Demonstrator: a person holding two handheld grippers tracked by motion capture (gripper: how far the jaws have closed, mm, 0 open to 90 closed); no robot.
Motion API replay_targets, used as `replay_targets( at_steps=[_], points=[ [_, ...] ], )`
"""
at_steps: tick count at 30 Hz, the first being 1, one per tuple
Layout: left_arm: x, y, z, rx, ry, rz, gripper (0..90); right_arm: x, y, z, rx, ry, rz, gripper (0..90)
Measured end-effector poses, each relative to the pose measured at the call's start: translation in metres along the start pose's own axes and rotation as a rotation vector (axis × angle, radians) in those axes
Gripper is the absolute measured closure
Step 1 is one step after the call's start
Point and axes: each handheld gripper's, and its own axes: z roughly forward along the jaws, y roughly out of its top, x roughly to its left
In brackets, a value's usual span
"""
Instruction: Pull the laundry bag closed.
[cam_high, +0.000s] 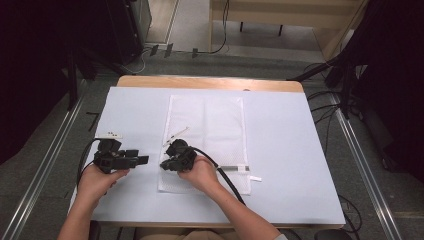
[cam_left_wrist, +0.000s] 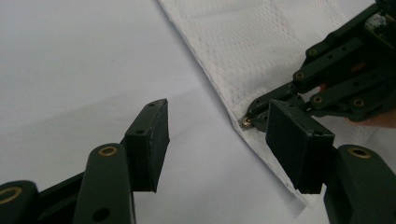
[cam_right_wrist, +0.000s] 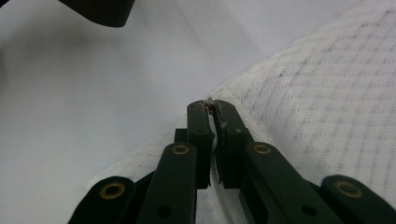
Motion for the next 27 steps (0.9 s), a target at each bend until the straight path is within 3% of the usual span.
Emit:
replay_targets(
  at_steps=[6,10,13,22,27],
  points=[
    [-0.006,-0.001,0.004,0.002,-0.060,0.043,40.6,0.002,0.004,-0.009,-0.024,0.007,-0.016,87.5],
    [-0.011,-0.002,0.013,0.061,-0.086,0.096,43.0,0.005,0.007,-0.016,-0.040,0.000,-0.032,87.5],
    [-0.013,-0.003,0.017,0.090,-0.093,0.104,43.9,0.005,0.010,-0.021,-0.053,-0.005,-0.044,87.5],
    [-0.016,-0.001,0.027,0.106,-0.164,0.105,45.4,0.008,0.017,-0.032,-0.067,0.002,-0.054,87.5],
    [-0.019,0.002,0.039,0.125,-0.177,0.113,49.6,0.009,0.018,-0.037,-0.074,0.022,-0.048,87.6]
  ],
)
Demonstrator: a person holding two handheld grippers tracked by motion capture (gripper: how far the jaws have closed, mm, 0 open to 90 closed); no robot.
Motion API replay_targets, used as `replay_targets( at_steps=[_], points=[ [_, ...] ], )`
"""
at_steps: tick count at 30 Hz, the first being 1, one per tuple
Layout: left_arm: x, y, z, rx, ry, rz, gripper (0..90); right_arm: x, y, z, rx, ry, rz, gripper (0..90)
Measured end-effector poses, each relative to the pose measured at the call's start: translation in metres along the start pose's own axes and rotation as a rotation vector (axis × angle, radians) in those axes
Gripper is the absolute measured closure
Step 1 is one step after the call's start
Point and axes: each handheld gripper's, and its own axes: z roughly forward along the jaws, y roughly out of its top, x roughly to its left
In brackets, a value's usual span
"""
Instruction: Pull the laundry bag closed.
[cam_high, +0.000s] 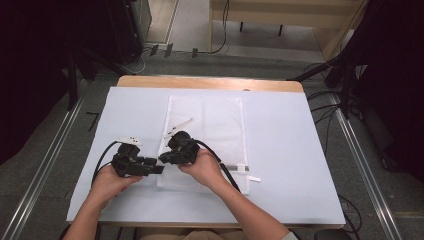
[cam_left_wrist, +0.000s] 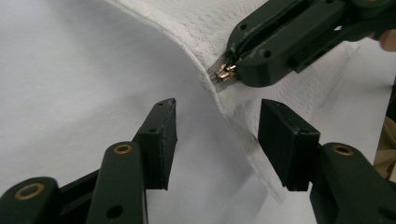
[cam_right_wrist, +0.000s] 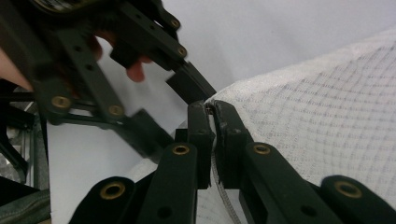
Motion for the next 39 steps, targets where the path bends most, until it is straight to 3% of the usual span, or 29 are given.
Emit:
replay_targets(
  at_steps=[3,15,22,28,32,39],
  points=[
    [0.0034,0.0014,0.0028,0.008,-0.016,-0.013,53.3,0.0008,0.0006,-0.0027,-0.012,0.018,0.003,87.5],
    [0.0018,0.0047,0.0028,0.004,-0.053,0.030,72.9,0.0033,0.0006,-0.0073,-0.005,0.053,-0.014,87.6],
    [-0.0011,0.0051,0.0055,0.034,-0.060,0.052,86.1,0.0022,-0.0007,-0.0038,0.017,0.069,-0.021,87.8],
    [-0.0024,0.0072,0.0041,0.056,-0.073,0.039,87.6,0.0003,-0.0014,-0.0052,0.023,0.065,-0.023,87.9],
    [-0.0037,0.0081,0.0048,0.062,-0.046,0.049,87.8,-0.0031,-0.0034,-0.0048,0.025,0.072,-0.018,88.1],
    [-0.0043,0.0087,0.0038,0.071,-0.035,0.043,88.3,-0.0047,-0.0080,-0.0016,0.021,0.058,-0.013,88.3]
  ],
)
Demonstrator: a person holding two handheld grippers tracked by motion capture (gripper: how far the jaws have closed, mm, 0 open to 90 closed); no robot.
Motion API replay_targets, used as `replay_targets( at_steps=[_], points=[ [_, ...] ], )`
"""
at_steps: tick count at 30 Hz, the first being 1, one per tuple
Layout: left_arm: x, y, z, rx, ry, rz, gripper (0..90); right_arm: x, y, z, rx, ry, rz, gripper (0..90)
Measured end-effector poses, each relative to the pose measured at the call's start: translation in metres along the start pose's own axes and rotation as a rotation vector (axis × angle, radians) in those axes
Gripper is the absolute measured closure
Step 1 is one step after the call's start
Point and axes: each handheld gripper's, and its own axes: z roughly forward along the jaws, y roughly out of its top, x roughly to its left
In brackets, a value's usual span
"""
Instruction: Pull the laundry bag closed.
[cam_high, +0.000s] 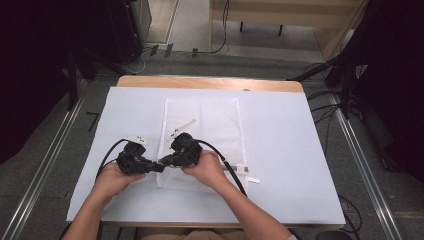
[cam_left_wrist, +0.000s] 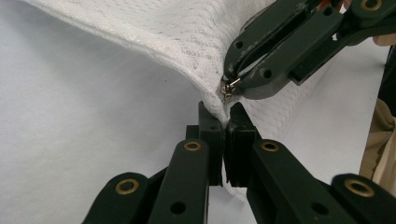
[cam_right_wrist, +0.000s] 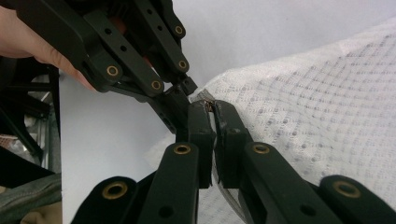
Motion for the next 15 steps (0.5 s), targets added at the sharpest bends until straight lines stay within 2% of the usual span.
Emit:
replay_targets(
  at_steps=[4,7,10,12,15],
  points=[
    [-0.001,0.001,0.001,0.010,-0.011,-0.004,88.5,0.000,-0.003,-0.001,-0.009,-0.005,-0.010,88.4],
    [-0.005,0.002,0.000,0.014,0.010,0.018,88.9,0.000,-0.006,-0.002,-0.014,-0.017,-0.034,88.5],
    [-0.006,0.003,-0.001,0.004,0.017,0.017,89.1,0.001,-0.008,-0.004,-0.030,-0.035,-0.044,88.5],
    [-0.006,0.003,-0.001,0.010,0.012,0.012,89.1,0.001,-0.009,-0.004,-0.020,-0.043,-0.048,88.6],
    [-0.006,0.002,-0.001,0.013,0.011,0.014,89.1,-0.002,-0.011,-0.004,-0.017,-0.027,-0.039,88.5]
  ],
)
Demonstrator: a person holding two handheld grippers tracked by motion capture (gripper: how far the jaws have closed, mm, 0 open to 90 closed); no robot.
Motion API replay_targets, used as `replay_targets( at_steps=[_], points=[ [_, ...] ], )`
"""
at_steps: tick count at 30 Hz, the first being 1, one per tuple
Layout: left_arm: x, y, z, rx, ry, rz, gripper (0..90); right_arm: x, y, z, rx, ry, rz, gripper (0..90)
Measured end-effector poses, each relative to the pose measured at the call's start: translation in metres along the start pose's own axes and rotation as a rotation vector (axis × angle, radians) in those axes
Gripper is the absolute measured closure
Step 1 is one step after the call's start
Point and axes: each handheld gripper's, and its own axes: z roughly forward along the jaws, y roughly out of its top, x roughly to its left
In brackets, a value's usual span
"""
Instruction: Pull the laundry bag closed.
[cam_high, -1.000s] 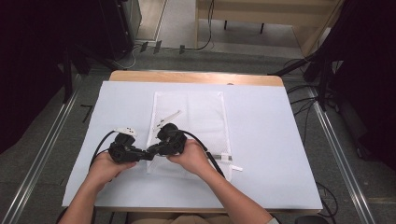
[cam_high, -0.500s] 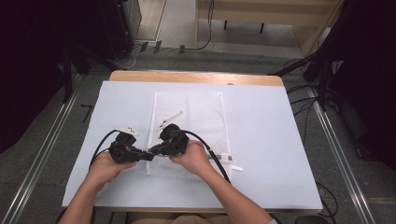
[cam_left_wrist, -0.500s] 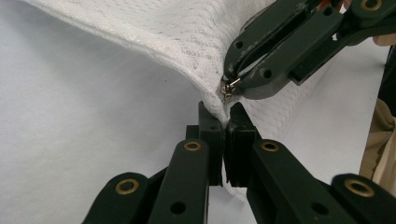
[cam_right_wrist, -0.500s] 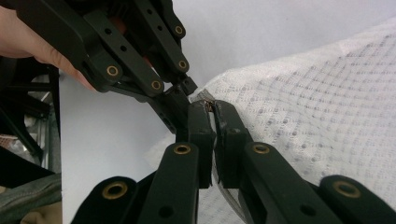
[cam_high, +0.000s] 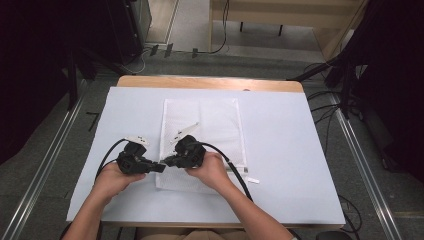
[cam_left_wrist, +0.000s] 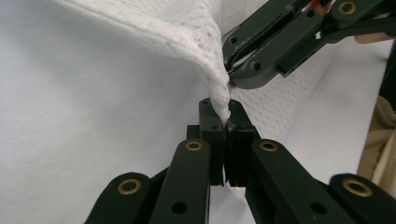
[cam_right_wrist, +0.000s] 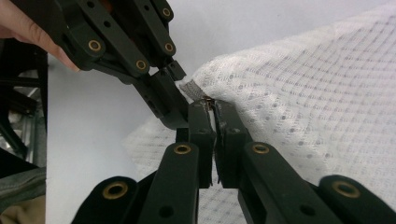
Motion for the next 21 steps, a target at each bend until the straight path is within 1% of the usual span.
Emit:
replay_targets(
  at_steps=[4,5,6,7,8,9,11,12,14,15,16,17,18,19,20,21],
  points=[
    [0.001,-0.001,-0.003,-0.009,0.002,0.008,89.1,-0.002,-0.003,-0.002,-0.001,-0.003,-0.003,88.5],
    [0.003,-0.002,-0.005,-0.009,-0.013,0.002,89.1,-0.004,-0.004,-0.002,-0.004,0.000,-0.003,88.5],
    [0.003,-0.002,-0.005,-0.009,-0.013,0.002,89.1,-0.005,-0.005,-0.003,-0.001,-0.005,0.002,88.5],
    [0.004,-0.003,-0.005,-0.017,-0.019,-0.009,89.0,-0.007,-0.006,-0.004,0.002,-0.004,0.001,88.4],
    [0.005,-0.003,-0.003,-0.017,-0.034,-0.007,89.0,-0.007,-0.006,-0.004,0.002,-0.003,0.009,88.4],
    [0.004,-0.004,-0.003,-0.019,-0.027,0.002,88.9,-0.008,-0.007,-0.005,0.004,0.001,0.005,88.4],
    [0.004,-0.005,-0.003,-0.023,-0.024,0.003,88.8,-0.008,-0.009,-0.006,0.001,0.004,-0.021,88.3],
    [0.004,-0.006,-0.003,-0.025,-0.020,0.000,88.8,-0.008,-0.010,-0.006,-0.002,0.011,-0.022,88.3],
    [0.004,-0.006,-0.003,-0.028,-0.020,-0.003,88.8,-0.010,-0.011,-0.007,0.003,0.001,-0.036,88.3],
    [0.005,-0.006,-0.004,-0.024,-0.027,-0.012,88.8,-0.010,-0.012,-0.008,0.006,-0.003,-0.016,88.3],
    [0.005,-0.006,-0.004,-0.024,-0.027,-0.012,88.8,-0.010,-0.012,-0.008,0.006,-0.003,-0.016,88.3],
    [0.004,-0.006,-0.003,-0.028,-0.036,-0.014,88.8,-0.011,-0.013,-0.009,-0.004,0.002,-0.036,88.3],
    [0.004,-0.006,-0.003,-0.028,-0.036,-0.014,88.8,-0.011,-0.013,-0.010,-0.003,0.005,-0.037,88.3],
    [0.002,-0.006,-0.003,-0.034,-0.033,-0.009,88.7,-0.011,-0.014,-0.011,-0.003,0.007,-0.049,88.3],
    [0.002,-0.005,-0.003,-0.031,-0.039,-0.009,88.8,-0.011,-0.014,-0.012,-0.005,0.012,-0.047,88.3],
    [0.001,-0.005,-0.003,-0.031,-0.034,-0.007,88.8,-0.012,-0.015,-0.013,0.003,0.005,-0.051,88.3]
  ],
)
